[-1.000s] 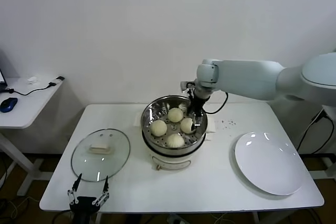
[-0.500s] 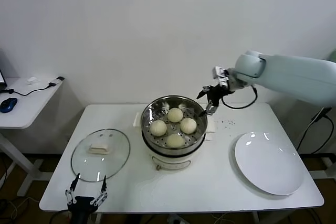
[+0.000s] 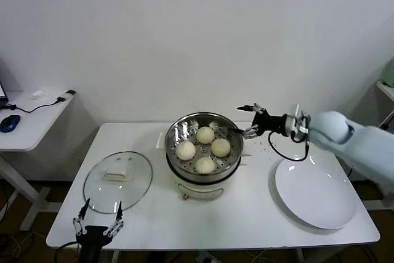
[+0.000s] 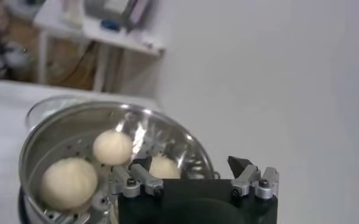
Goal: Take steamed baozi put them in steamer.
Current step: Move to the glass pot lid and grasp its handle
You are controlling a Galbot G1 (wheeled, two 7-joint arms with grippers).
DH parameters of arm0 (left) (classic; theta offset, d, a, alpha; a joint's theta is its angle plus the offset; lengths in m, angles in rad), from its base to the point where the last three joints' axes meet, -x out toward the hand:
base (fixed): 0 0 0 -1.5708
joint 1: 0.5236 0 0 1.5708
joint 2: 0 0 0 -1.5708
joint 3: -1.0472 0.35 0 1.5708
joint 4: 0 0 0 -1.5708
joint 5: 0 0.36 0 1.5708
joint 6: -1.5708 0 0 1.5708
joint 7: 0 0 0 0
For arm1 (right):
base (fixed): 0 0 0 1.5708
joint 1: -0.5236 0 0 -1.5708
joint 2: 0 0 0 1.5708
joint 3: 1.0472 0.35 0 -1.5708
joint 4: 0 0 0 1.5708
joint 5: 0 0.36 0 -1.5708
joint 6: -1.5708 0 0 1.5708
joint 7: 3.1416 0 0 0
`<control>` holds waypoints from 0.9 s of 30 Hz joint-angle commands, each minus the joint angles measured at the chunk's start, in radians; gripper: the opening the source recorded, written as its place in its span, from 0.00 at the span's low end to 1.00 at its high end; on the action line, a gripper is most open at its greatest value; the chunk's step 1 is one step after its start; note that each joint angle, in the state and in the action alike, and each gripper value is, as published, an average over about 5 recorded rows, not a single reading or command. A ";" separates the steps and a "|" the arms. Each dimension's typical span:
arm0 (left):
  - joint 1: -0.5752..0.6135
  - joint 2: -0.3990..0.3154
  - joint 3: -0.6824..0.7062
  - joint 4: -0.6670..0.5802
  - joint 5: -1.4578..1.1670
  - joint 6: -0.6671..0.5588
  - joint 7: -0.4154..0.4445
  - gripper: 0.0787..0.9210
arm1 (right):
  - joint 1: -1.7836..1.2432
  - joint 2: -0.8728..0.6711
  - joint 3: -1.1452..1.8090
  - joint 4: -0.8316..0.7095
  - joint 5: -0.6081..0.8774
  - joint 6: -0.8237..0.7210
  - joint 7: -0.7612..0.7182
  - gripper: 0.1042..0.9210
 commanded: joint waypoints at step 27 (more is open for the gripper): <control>-0.358 0.099 -0.041 0.374 1.377 0.067 -0.189 0.88 | -1.413 0.548 1.456 0.155 -0.303 0.061 0.217 0.88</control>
